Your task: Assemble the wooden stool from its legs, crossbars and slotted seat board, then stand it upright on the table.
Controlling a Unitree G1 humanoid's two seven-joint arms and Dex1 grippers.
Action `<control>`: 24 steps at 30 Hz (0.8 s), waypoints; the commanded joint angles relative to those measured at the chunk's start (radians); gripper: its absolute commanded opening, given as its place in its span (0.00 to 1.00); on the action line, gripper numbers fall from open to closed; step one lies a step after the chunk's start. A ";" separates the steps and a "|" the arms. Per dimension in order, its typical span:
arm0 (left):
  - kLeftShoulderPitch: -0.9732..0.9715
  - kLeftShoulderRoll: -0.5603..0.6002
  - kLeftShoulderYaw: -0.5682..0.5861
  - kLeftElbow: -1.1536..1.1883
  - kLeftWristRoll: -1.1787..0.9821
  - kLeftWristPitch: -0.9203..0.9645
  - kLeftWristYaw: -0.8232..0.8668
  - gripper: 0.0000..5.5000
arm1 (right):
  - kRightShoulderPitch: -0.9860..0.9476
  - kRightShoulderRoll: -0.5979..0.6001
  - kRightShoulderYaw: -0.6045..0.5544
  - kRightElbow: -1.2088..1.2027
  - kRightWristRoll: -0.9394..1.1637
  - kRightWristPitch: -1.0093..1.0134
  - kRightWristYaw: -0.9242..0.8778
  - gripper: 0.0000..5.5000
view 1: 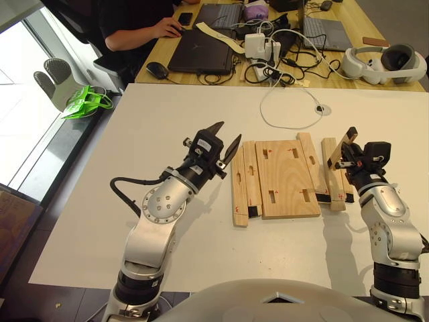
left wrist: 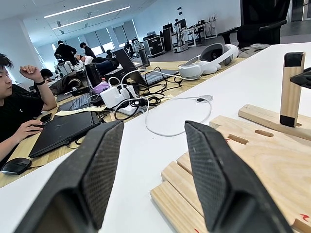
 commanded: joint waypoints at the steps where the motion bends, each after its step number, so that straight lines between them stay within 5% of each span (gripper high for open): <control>1: 0.008 -0.010 0.004 0.001 -0.009 0.007 0.012 0.42 | -0.007 -0.007 -0.016 -0.013 -0.004 0.014 0.000 0.07; 13: 0.162 -0.290 0.246 -0.083 -0.158 0.164 0.261 0.42 | 0.033 -0.007 -0.050 0.006 0.001 0.012 0.005 0.07; 24: 0.197 -0.289 0.287 -0.107 -0.172 0.159 0.309 0.42 | 0.028 -0.009 -0.047 0.037 0.019 0.035 0.026 0.07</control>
